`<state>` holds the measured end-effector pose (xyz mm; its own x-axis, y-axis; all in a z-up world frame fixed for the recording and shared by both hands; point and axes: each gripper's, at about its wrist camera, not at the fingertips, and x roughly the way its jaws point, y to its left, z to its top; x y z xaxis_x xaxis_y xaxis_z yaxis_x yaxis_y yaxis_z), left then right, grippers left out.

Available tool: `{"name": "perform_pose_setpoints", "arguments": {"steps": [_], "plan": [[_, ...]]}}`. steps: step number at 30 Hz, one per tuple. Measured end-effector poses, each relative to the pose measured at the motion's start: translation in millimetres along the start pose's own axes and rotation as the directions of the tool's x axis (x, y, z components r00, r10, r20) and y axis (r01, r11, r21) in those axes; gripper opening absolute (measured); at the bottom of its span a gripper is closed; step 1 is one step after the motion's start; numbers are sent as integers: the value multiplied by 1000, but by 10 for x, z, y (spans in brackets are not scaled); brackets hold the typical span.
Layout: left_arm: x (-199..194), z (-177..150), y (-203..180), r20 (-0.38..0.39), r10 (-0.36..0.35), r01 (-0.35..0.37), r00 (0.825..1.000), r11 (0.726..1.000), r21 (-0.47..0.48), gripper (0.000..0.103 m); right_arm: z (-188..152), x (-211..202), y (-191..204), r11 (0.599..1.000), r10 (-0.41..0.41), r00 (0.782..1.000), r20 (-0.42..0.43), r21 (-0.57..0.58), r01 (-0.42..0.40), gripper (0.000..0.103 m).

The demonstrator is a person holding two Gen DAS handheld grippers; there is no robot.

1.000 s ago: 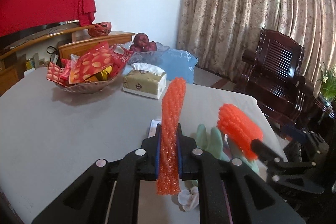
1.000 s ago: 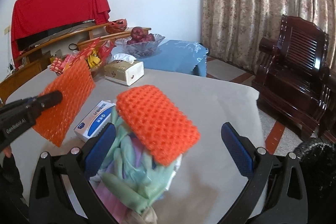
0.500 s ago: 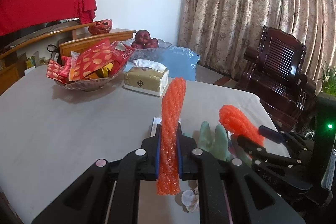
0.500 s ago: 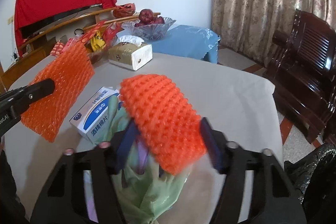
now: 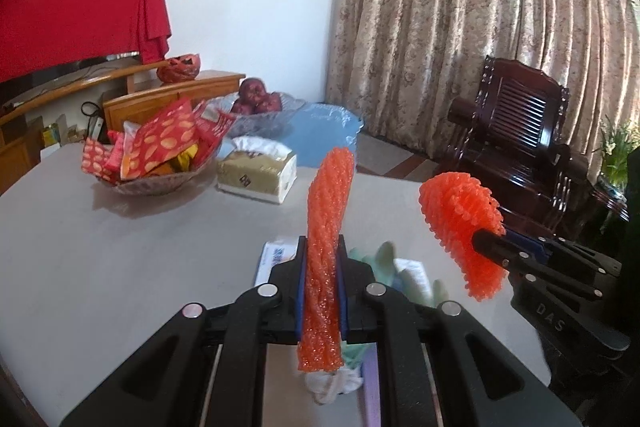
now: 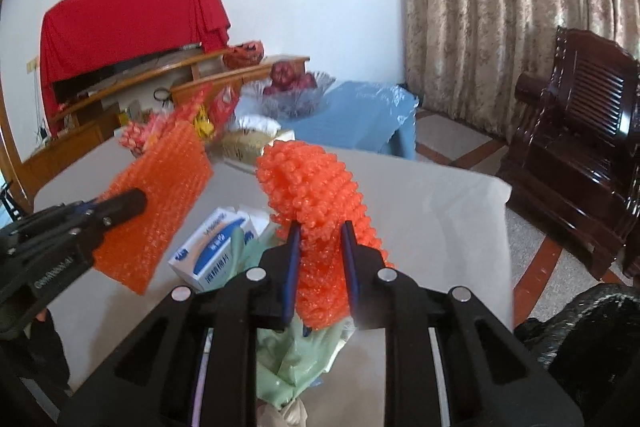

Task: Collect trash
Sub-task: 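Grasp the orange foam sleeve with the right gripper while the left gripper holds its net, then carry both orange nets over the bin and open both grippers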

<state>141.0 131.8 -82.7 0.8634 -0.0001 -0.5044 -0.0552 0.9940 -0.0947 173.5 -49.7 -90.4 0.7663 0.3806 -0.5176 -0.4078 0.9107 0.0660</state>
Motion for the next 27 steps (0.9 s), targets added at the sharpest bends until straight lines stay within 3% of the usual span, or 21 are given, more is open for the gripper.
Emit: {"name": "perform_pose_setpoints", "arguments": {"steps": [14, 27], "plan": [[-284, 155, -667, 35, -117, 116, 992, 992, 42, 12, -22, -914, -419, 995, -86, 993, 83, 54, 82, 19], [-337, 71, -1614, 17, -275, 272, 961, 956, 110, 12, -349, -1605, -1126, 957, -269, 959, 87, 133, 257, 19]]}}
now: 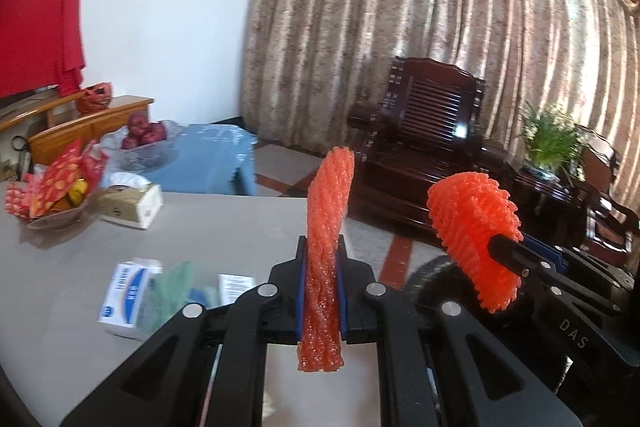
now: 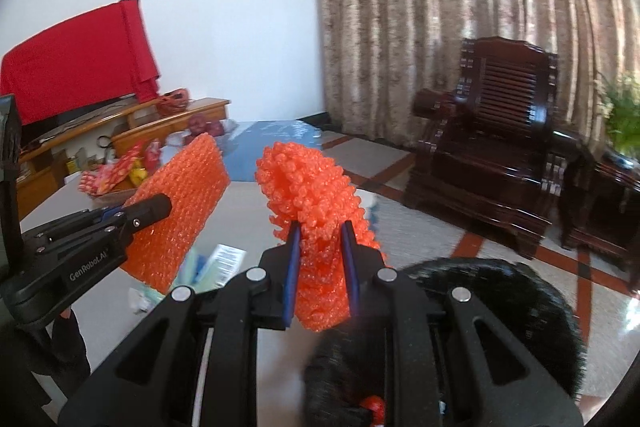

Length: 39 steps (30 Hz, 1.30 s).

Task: Collect trash
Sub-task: 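Carry both orange nets over the bin and open both grippers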

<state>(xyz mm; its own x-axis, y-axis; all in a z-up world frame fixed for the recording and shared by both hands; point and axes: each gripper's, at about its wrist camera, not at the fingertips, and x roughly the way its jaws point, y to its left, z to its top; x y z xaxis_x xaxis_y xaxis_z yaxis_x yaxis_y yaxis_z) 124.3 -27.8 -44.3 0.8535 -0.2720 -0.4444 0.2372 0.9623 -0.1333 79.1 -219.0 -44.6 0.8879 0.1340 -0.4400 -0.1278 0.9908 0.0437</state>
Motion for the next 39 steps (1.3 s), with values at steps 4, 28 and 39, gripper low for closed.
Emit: {"name": "perform_pose_setpoints", "arguments": {"steps": [4, 28, 39], "plan": [[98, -43, -286, -20, -53, 53, 998, 998, 20, 12, -112, -122, -297, 998, -65, 998, -9, 24, 65, 19], [778, -396, -1531, -173, -259, 282, 950, 951, 126, 59, -765, -119, -1528, 937, -306, 938, -160, 125, 327, 56], [540, -301, -953, -127, -180, 193, 975, 977, 96, 80, -880, -154, -1431, 911, -300, 938, -172, 239, 336, 98]]}}
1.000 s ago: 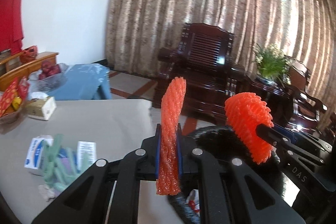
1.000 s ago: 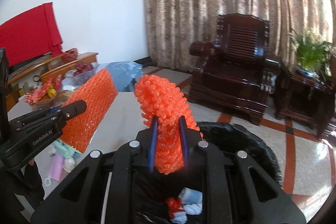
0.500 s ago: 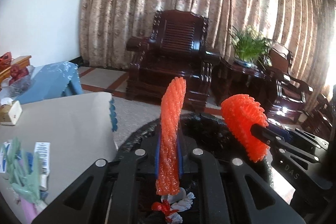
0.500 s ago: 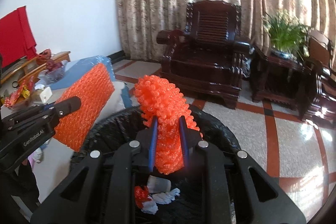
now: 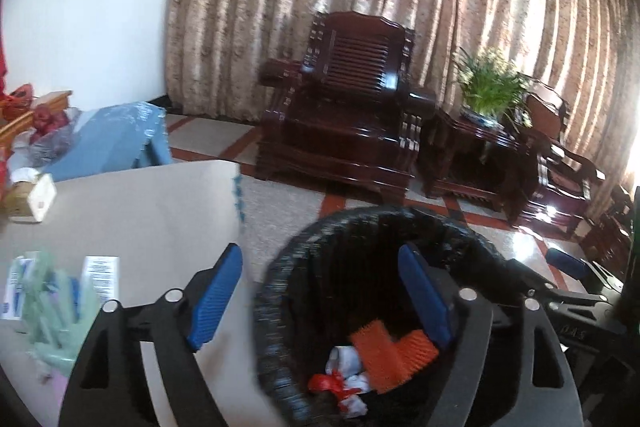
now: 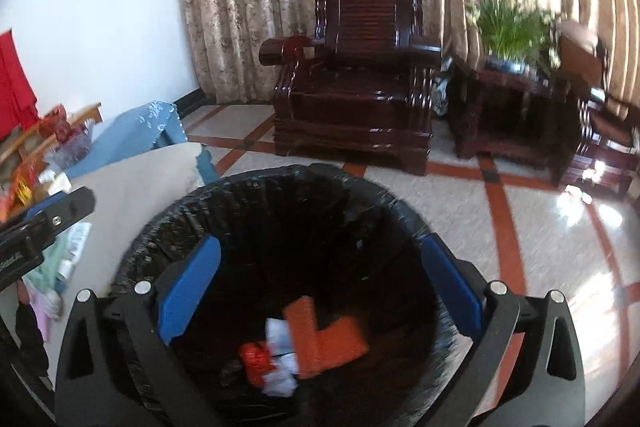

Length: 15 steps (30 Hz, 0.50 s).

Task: Collect trash
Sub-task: 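Carry both orange nets over the bin and open both grippers, then bring both tools back to the table toward the green gloves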

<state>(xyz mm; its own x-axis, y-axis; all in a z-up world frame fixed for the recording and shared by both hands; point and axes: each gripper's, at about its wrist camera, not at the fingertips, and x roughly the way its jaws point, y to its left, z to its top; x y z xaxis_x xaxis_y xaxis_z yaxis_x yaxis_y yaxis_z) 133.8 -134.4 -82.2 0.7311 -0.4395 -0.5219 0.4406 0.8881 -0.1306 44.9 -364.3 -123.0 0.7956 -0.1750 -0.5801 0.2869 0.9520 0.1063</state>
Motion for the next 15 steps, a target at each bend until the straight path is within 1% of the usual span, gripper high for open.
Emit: {"name": "perform_pose_setpoints", "arguments": {"steps": [3, 4, 6, 9, 12, 14, 15], "plan": [[-200, -8, 177, 32, 59, -59, 998, 998, 5, 80, 28, -46, 224, 999, 41, 999, 18, -14, -40, 98], [-304, -26, 297, 43, 91, -91, 995, 996, -3, 80, 66, -57, 303, 998, 57, 998, 24, -21, -56, 98], [-420, -33, 472, 52, 127, -126, 991, 992, -21, 80, 92, -89, 522, 994, 99, 994, 39, -48, -97, 98], [-677, -106, 792, 74, 221, -217, 972, 974, -60, 80, 133, -124, 866, 983, 158, 986, 54, -99, -152, 98], [-855, -182, 1048, 80, 287, -280, 955, 956, -87, 80, 139, -147, 1209, 967, 217, 974, 59, -148, -207, 98], [-984, -256, 1245, 81, 340, -332, 937, 938, -102, 80, 128, -156, 1425, 954, 257, 965, 56, -178, -243, 98], [-1020, -283, 1310, 79, 355, -346, 932, 932, -108, 80, 117, -161, 1531, 946, 274, 960, 53, -192, -260, 98]]}}
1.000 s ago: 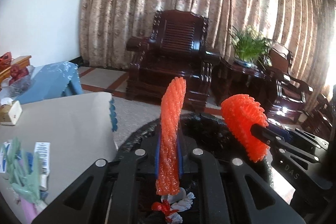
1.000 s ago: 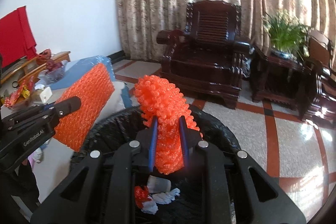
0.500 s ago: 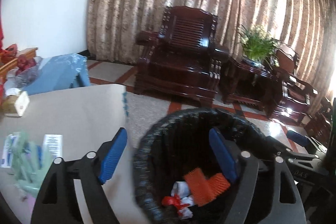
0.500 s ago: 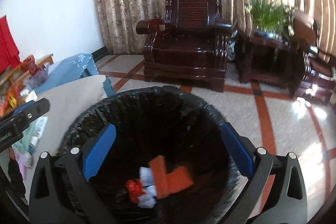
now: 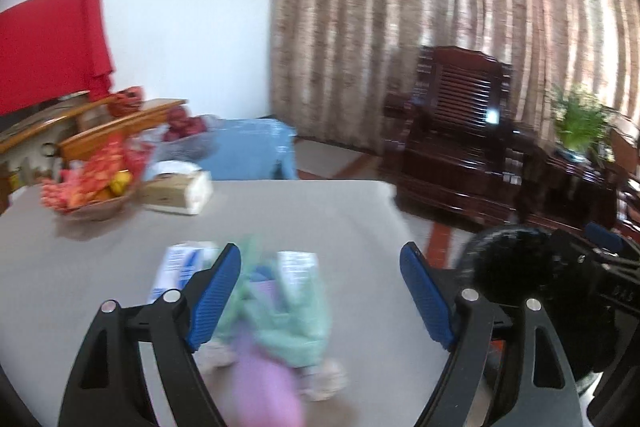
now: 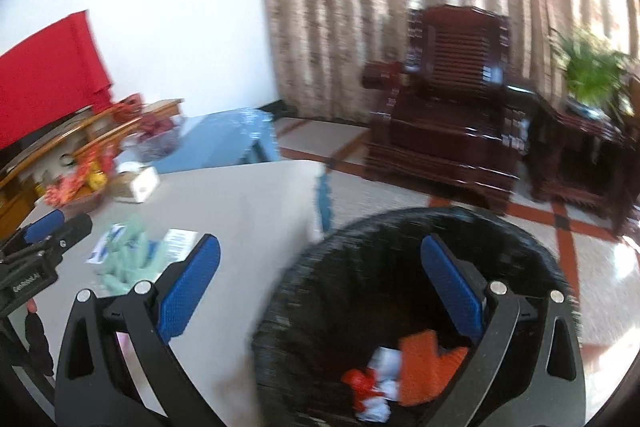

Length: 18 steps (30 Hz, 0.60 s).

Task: Collect trash
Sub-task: 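Bring both tools back to the table toward the green gloves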

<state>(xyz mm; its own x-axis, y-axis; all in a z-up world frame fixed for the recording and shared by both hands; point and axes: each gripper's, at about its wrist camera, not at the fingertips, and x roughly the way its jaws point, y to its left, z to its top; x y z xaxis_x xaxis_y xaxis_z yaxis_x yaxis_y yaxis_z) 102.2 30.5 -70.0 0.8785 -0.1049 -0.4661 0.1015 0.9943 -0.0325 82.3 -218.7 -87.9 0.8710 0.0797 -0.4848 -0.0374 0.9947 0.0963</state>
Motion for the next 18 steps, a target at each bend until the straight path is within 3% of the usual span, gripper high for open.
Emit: {"name": "perform_pose_setpoints", "arguments": {"steps": [7, 18], "plan": [[-66, -162, 585, -23, 121, -122, 992, 992, -42, 80, 26, 209, 618, 992, 114, 993, -21, -52, -115, 98], [48, -347, 1021, -64, 198, -203, 978, 976, -74, 80, -83, 710, 1325, 970, 193, 976, -96, -129, -205, 97]]}}
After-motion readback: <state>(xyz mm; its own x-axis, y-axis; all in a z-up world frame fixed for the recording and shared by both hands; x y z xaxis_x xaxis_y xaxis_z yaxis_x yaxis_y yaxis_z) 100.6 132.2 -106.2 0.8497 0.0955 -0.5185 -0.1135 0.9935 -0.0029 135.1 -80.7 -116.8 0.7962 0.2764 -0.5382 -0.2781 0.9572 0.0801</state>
